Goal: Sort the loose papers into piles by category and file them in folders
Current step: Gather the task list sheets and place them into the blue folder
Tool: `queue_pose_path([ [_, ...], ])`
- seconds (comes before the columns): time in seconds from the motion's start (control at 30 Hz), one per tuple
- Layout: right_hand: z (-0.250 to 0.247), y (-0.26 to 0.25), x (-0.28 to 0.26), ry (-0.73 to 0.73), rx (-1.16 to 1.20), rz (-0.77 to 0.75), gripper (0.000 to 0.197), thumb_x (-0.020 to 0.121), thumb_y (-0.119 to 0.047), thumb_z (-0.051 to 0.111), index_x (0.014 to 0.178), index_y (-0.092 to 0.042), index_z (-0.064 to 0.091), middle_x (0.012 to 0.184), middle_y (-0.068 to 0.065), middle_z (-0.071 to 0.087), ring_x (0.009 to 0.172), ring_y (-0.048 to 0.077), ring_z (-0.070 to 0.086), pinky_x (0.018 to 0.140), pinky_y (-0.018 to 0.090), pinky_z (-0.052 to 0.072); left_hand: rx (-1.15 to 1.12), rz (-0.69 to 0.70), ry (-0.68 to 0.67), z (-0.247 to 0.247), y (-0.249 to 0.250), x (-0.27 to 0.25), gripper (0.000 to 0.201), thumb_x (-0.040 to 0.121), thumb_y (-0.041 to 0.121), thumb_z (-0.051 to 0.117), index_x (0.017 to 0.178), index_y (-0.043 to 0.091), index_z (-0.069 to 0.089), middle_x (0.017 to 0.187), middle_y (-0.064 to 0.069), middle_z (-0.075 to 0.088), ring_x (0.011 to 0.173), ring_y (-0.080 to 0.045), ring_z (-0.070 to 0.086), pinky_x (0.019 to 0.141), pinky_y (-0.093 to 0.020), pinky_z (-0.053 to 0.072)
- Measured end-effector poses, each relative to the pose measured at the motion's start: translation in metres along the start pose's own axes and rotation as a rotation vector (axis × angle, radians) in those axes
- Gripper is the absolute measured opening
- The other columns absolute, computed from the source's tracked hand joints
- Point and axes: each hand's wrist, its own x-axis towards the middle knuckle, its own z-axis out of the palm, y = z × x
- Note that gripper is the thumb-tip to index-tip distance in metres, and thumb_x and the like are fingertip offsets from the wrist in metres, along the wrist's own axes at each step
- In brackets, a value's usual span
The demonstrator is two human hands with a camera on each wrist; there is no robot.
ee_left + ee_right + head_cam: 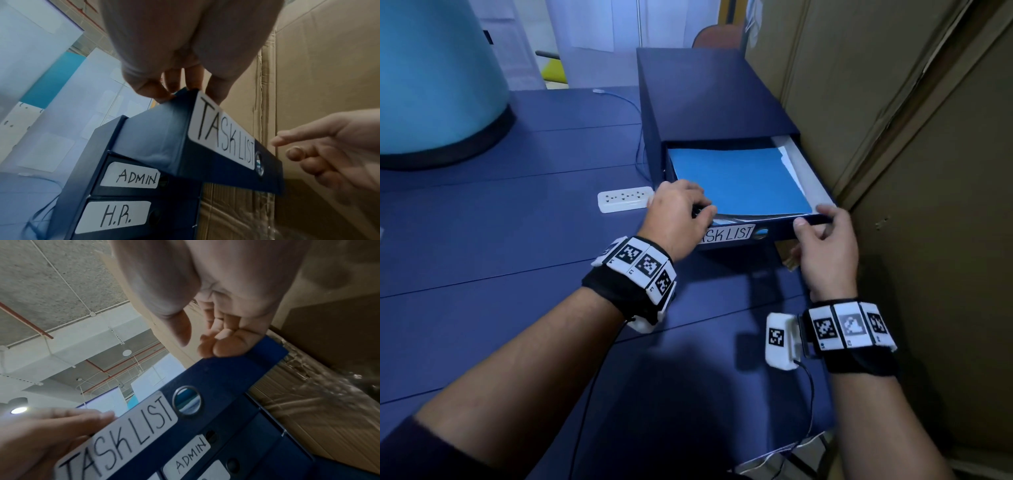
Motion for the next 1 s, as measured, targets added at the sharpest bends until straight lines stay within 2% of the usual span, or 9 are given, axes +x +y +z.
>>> queue_pose_path([
  [0.1, 0.002, 0.010, -0.012, -0.103, -0.010, -0.018, 0.013, 0.093, -0.016, 0.063, 0.101, -0.024, 0.057, 0.061, -0.009, 0.054, 0.051, 0.012, 0.057, 0.066, 0.036, 0.052, 0.229, 0.022, -0.130, 0.004, 0.001, 0.000, 0.037, 0.095, 0.044, 0.048, 0.090, 0.018, 0.074, 0.109, 0.009, 0.061, 0.110, -0.021, 0.037, 0.088, -0.037, 0.024],
  [0.2, 0.007, 0.015, -0.020, -0.169, -0.014, -0.026, 0.016, 0.092, -0.014, 0.063, 0.092, -0.030, 0.057, 0.063, -0.005, 0.054, 0.058, 0.021, 0.061, 0.063, 0.035, 0.051, 0.193, 0.037, -0.149, 0.003, 0.001, -0.003, 0.039, 0.095, 0.047, 0.046, 0.085, 0.020, 0.071, 0.098, 0.009, 0.062, 0.103, -0.018, 0.033, 0.084, -0.036, 0.022],
  [0.3, 0.011, 0.008, -0.023, -0.214, 0.015, -0.044, 0.011, 0.092, -0.018, 0.064, 0.097, -0.025, 0.059, 0.075, -0.001, 0.060, 0.072, 0.034, 0.064, 0.068, 0.044, 0.056, -0.070, 0.021, -0.036, -0.005, -0.008, -0.010, 0.027, 0.093, 0.041, 0.052, 0.086, 0.023, 0.070, 0.098, 0.010, 0.065, 0.105, -0.015, 0.037, 0.093, -0.038, 0.029],
  [0.37, 0.017, 0.006, -0.020, -0.222, 0.014, -0.043, 0.010, 0.089, -0.026, 0.067, 0.094, -0.024, 0.058, 0.082, 0.000, 0.062, 0.082, 0.036, 0.065, 0.075, 0.049, 0.057, -0.162, 0.043, 0.053, -0.013, -0.017, -0.018, 0.024, 0.089, 0.037, 0.054, 0.087, 0.021, 0.071, 0.098, 0.009, 0.067, 0.106, -0.017, 0.045, 0.096, -0.029, 0.031],
  [0.47, 0.029, 0.005, -0.006, -0.166, -0.021, -0.028, 0.022, 0.076, -0.046, 0.064, 0.077, -0.026, 0.053, 0.078, 0.001, 0.063, 0.081, 0.031, 0.066, 0.077, 0.054, 0.055, -0.204, 0.037, 0.127, -0.028, -0.030, -0.031, 0.013, 0.091, 0.023, 0.061, 0.088, 0.017, 0.072, 0.097, 0.010, 0.066, 0.100, -0.007, 0.048, 0.088, -0.015, 0.032],
  [0.57, 0.043, 0.006, 0.014, -0.128, -0.067, -0.023, 0.019, 0.079, -0.038, 0.061, 0.072, -0.026, 0.049, 0.075, 0.002, 0.063, 0.078, 0.030, 0.066, 0.077, 0.054, 0.055, -0.217, -0.001, 0.174, -0.044, -0.044, -0.038, 0.010, 0.091, 0.019, 0.061, 0.090, 0.020, 0.071, 0.095, 0.016, 0.064, 0.096, 0.002, 0.049, 0.083, -0.011, 0.033],
  [0.8, 0.092, -0.010, 0.069, -0.150, -0.104, -0.025, 0.015, 0.084, -0.021, 0.066, 0.078, -0.025, 0.053, 0.088, 0.004, 0.066, 0.087, 0.028, 0.067, 0.089, 0.045, 0.053, -0.193, -0.099, 0.198, -0.070, -0.066, -0.055, 0.015, 0.090, 0.013, 0.062, 0.090, 0.027, 0.068, 0.097, 0.013, 0.065, 0.103, -0.011, 0.056, 0.080, -0.007, 0.034],
  [0.87, 0.106, -0.015, 0.084, -0.177, -0.138, -0.037, 0.011, 0.085, -0.019, 0.066, 0.090, -0.018, 0.056, 0.100, 0.007, 0.065, 0.094, 0.028, 0.065, 0.093, 0.043, 0.051, -0.191, -0.120, 0.207, -0.076, -0.071, -0.060, 0.016, 0.090, 0.013, 0.062, 0.090, 0.027, 0.069, 0.099, 0.010, 0.066, 0.103, -0.012, 0.057, 0.080, -0.008, 0.034],
  [1.0, 0.127, -0.028, 0.103, -0.229, -0.261, -0.054, 0.033, 0.088, -0.020, 0.066, 0.118, -0.011, 0.057, 0.124, 0.008, 0.059, 0.113, 0.025, 0.057, 0.102, 0.033, 0.043, -0.181, -0.157, 0.234, -0.087, -0.079, -0.071, 0.019, 0.090, 0.011, 0.061, 0.089, 0.029, 0.067, 0.100, 0.008, 0.067, 0.103, -0.013, 0.057, 0.080, -0.013, 0.037],
])
